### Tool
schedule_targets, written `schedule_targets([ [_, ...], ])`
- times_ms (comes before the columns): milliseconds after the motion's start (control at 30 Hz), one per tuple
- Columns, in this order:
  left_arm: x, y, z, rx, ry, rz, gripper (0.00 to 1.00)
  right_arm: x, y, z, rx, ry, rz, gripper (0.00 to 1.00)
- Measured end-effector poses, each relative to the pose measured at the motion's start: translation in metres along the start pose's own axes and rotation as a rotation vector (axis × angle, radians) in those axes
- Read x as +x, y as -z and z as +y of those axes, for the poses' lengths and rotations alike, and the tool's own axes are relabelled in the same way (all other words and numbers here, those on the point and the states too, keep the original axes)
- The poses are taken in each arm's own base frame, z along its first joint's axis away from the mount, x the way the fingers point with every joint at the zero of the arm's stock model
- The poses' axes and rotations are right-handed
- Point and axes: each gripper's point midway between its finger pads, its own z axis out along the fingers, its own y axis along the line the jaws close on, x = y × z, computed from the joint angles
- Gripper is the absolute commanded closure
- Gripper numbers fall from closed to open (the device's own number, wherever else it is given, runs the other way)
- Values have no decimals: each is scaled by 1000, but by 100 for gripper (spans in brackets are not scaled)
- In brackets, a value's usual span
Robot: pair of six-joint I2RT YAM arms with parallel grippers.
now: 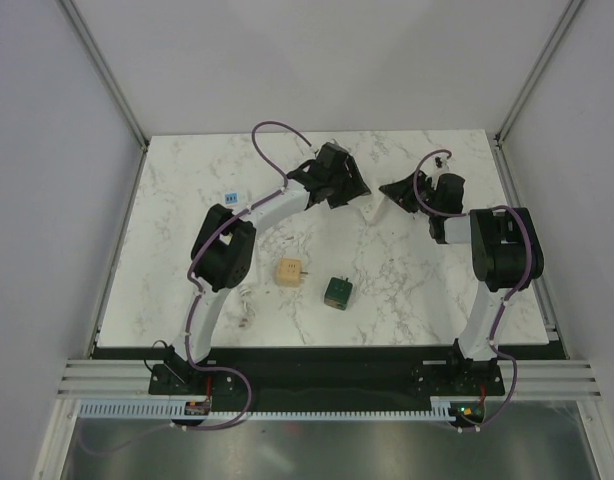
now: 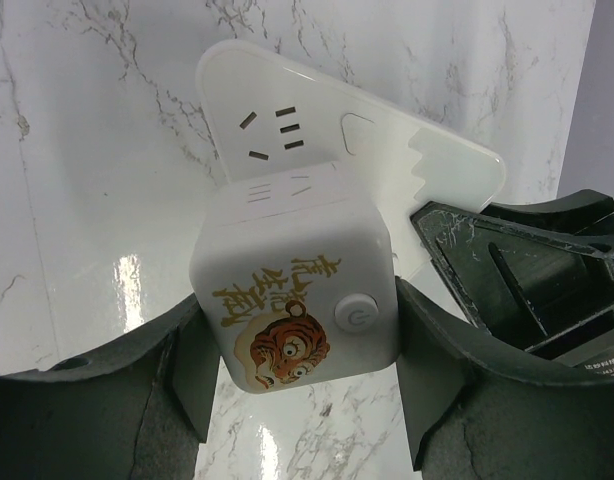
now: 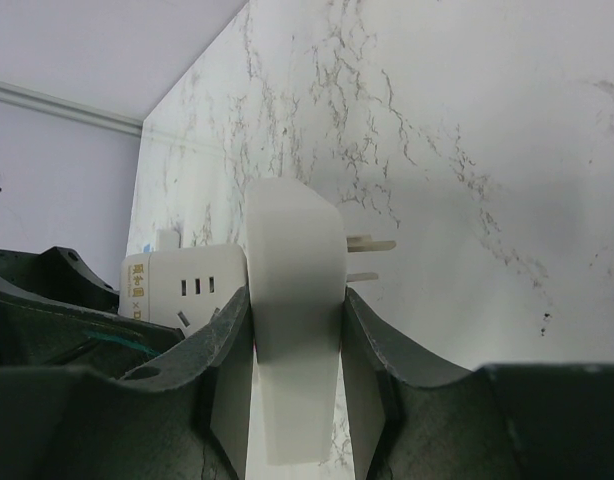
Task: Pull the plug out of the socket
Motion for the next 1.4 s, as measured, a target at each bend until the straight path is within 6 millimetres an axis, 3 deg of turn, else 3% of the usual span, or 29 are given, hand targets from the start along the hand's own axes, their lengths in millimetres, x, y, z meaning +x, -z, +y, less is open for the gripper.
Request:
schedule_targets([
  [467, 1, 6, -1, -50, -51, -12, 98, 1, 1, 2, 2, 0, 14, 100],
  [633, 4, 4, -3, 16, 32, 21, 98, -6, 4, 3, 24, 40, -5, 100],
  [767, 4, 9, 7, -7, 70, 23, 98, 4, 0, 6, 37, 56, 15, 100],
  [1033, -7, 16, -1, -30, 58, -15, 98, -5, -6, 18, 12, 82, -2, 100],
  [1400, -14, 20, 5, 17, 201, 19, 98, -8, -13, 34, -7, 183, -57, 100],
])
